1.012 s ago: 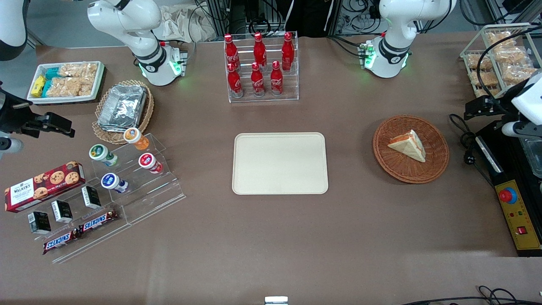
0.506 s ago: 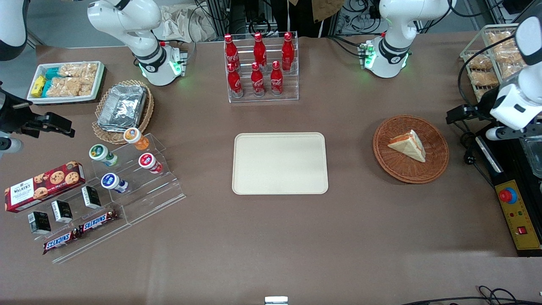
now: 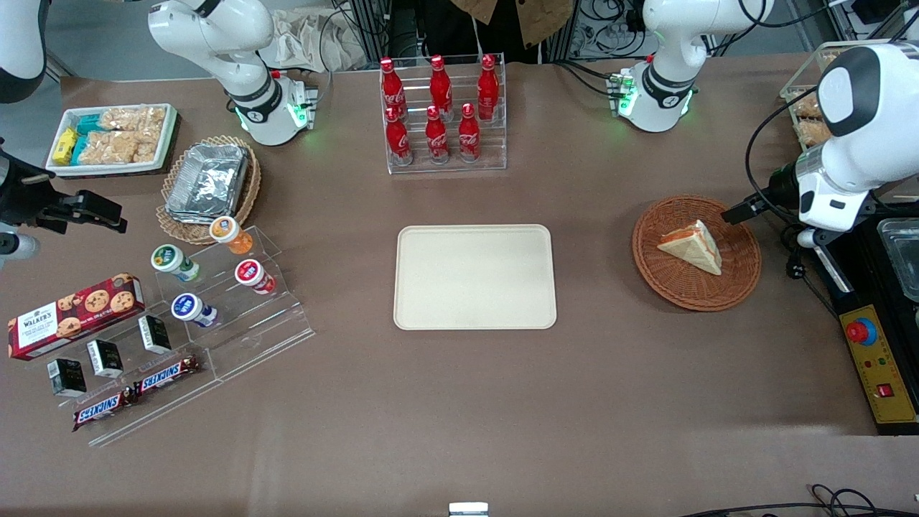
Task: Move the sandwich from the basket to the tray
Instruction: 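Lower the open left gripper around the wrapped sandwich and close it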
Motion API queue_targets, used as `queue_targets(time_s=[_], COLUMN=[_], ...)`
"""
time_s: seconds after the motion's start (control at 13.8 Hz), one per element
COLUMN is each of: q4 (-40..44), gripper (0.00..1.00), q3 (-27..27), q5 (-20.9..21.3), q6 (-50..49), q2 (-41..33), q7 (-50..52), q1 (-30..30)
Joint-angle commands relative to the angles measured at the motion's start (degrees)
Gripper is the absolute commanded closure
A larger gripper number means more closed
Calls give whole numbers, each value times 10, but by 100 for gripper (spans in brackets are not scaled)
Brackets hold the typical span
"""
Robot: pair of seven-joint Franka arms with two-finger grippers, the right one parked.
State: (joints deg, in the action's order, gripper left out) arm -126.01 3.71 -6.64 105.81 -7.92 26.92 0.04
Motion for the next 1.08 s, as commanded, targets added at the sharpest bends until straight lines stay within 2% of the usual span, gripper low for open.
queue_targets(time_s=[0.0,0.22,0.43,1.01], q4=[-9,-26,-38,-81], gripper=[1,0,0,0], q3=[0,0,1,0], q5=[-31,-106,-161,-214], q6=[17,44,67,156], q2=[25,46,73,159], q7=[37,38,38,37], q1=[16,48,78,82])
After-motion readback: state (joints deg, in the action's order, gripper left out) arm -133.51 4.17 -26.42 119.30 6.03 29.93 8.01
